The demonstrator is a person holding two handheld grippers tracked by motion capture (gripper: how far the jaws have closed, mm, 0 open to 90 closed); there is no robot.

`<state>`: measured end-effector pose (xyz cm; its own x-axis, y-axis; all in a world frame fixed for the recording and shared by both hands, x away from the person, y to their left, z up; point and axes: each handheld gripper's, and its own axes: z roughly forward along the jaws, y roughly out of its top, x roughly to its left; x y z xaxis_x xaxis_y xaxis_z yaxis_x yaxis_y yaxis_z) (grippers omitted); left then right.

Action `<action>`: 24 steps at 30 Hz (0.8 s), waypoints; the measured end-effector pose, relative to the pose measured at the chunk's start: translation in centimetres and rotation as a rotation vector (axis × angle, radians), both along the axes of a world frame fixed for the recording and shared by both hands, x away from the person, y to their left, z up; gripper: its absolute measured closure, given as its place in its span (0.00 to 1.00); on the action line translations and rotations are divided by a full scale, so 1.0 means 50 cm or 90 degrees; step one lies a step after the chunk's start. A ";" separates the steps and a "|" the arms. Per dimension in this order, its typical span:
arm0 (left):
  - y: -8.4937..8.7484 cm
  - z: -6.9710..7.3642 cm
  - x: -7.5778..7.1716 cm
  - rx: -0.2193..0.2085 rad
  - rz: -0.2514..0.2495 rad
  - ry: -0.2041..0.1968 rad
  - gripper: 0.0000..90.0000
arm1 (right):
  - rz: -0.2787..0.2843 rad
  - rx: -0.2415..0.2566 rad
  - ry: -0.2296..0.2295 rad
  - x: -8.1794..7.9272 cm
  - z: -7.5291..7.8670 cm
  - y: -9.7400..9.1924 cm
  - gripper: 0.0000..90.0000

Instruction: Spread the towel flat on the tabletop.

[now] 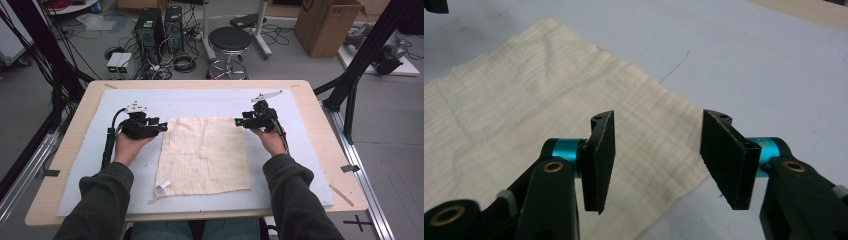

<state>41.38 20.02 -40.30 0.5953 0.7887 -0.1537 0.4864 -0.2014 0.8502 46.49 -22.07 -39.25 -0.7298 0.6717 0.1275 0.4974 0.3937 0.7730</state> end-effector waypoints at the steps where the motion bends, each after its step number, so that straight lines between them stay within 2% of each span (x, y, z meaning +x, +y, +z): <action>1: -0.002 -0.001 0.004 0.002 0.003 0.004 0.57 | -0.001 0.001 -0.001 0.005 0.002 0.000 0.53; 6: -0.010 0.005 0.020 0.011 -0.001 0.012 0.57 | -0.003 0.003 0.007 0.021 0.013 0.005 0.51; 13: -0.016 0.015 0.028 0.005 0.003 0.008 0.57 | 0.000 0.006 -0.001 0.027 0.030 0.015 0.50; 15: -0.017 0.013 0.029 0.006 0.004 0.010 0.57 | 0.002 0.004 -0.006 0.030 0.030 0.016 0.50; 24: -0.022 -0.005 0.046 0.020 0.014 0.022 0.57 | -0.012 0.003 0.014 0.045 0.010 0.017 0.50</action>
